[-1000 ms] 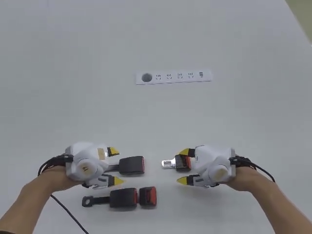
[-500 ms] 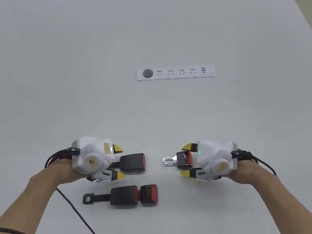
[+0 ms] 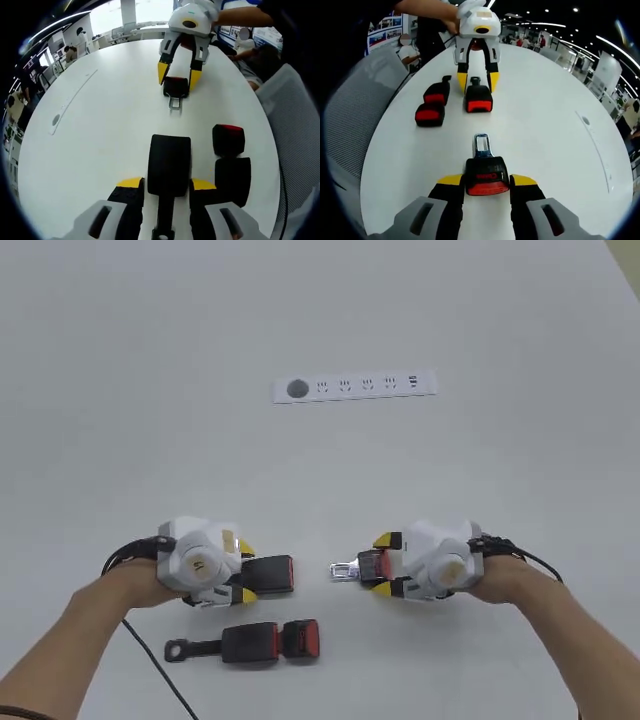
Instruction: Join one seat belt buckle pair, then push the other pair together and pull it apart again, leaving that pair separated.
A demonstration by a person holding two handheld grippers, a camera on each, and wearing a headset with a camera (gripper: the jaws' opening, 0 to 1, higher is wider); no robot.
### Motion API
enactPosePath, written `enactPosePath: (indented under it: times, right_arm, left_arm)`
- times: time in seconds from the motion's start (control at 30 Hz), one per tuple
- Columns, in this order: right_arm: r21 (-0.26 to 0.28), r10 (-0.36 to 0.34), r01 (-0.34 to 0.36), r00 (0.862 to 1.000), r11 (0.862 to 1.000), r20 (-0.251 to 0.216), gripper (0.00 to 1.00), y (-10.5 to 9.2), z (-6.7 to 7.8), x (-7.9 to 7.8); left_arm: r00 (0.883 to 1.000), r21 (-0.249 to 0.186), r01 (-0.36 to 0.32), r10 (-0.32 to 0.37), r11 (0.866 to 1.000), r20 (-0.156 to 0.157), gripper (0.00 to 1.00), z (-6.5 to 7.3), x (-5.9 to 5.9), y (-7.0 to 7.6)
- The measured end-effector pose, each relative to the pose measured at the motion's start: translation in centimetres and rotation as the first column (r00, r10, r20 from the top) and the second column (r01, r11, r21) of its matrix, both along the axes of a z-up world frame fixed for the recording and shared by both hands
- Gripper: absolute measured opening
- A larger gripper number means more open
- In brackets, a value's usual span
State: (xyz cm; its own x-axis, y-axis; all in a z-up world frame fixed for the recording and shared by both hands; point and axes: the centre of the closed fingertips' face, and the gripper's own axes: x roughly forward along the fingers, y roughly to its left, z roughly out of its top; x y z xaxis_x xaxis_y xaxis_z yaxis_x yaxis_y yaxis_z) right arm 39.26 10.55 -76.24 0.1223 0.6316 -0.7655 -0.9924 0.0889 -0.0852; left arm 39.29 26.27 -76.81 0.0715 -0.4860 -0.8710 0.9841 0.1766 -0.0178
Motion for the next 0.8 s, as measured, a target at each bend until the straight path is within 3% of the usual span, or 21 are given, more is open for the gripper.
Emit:
enactPosePath:
  times: [0.23, 0.8]
  right_arm:
    - [-0.021, 0.022, -0.022, 1.000, 1.000, -0.011, 0.33, -0.23, -0.23, -0.07]
    - [-0.024, 0.038, -0.038, 0.999, 0.999, -0.008, 0.32, -0.21, -0.49, -0.14]
  left_arm:
    - [1.000, 0.020, 0.020, -0.019, 1.000, -0.012, 0.34, -0.65, -0.22, 0.27]
    - [1.000, 0.014, 0.029, -0.029, 0.999, -0.005, 0.32, -0.78, -0.25, 0.30]
